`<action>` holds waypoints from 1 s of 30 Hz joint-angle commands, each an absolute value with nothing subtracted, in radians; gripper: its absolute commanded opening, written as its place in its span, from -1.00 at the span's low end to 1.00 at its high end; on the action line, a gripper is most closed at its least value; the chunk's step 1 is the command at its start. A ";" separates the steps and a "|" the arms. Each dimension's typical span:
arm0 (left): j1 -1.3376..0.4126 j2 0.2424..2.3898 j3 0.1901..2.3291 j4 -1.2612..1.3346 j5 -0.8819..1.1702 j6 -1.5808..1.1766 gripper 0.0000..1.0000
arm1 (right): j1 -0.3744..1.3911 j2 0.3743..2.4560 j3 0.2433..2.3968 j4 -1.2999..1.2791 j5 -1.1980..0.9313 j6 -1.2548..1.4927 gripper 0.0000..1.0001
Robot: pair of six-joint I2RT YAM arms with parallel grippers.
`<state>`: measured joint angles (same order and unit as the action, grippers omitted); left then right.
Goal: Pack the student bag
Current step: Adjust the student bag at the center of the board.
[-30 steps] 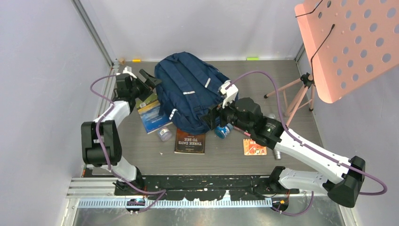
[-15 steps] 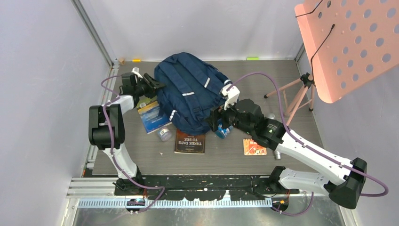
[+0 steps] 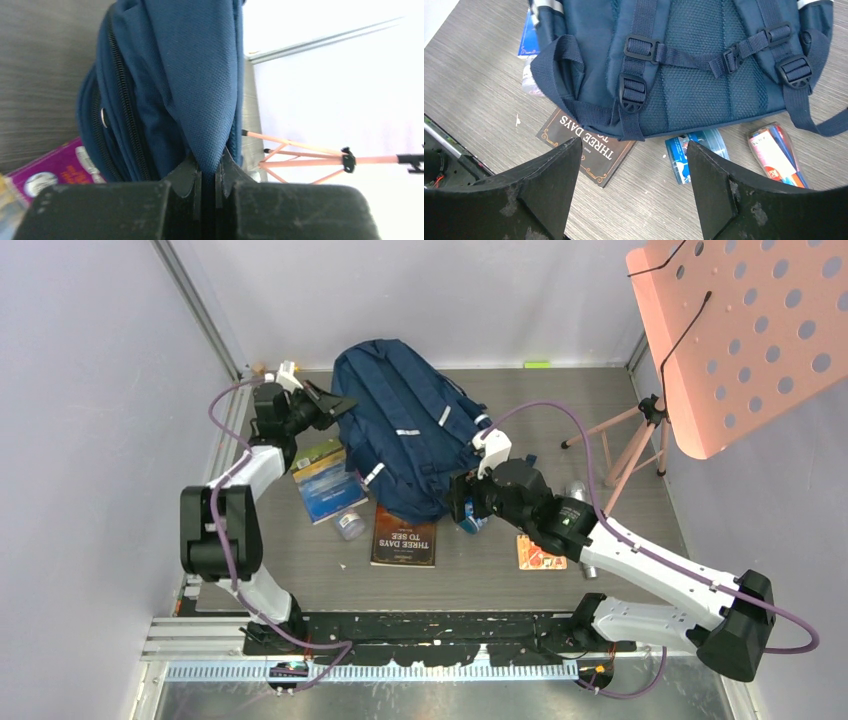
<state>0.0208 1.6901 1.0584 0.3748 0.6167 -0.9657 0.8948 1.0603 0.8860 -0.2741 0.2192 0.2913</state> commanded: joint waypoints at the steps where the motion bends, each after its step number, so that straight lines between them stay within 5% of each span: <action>1: -0.044 1.478 1.125 0.547 0.562 -0.985 -1.00 | 0.897 1.018 0.878 -0.250 0.286 0.314 0.65; 16: -0.187 1.482 1.582 0.446 0.479 -0.815 -1.00 | 0.898 0.952 0.852 -0.259 0.361 0.347 0.64; 30: -0.193 1.314 1.783 -0.166 0.349 -0.167 -1.00 | 0.897 0.869 0.831 -0.303 0.416 0.341 0.63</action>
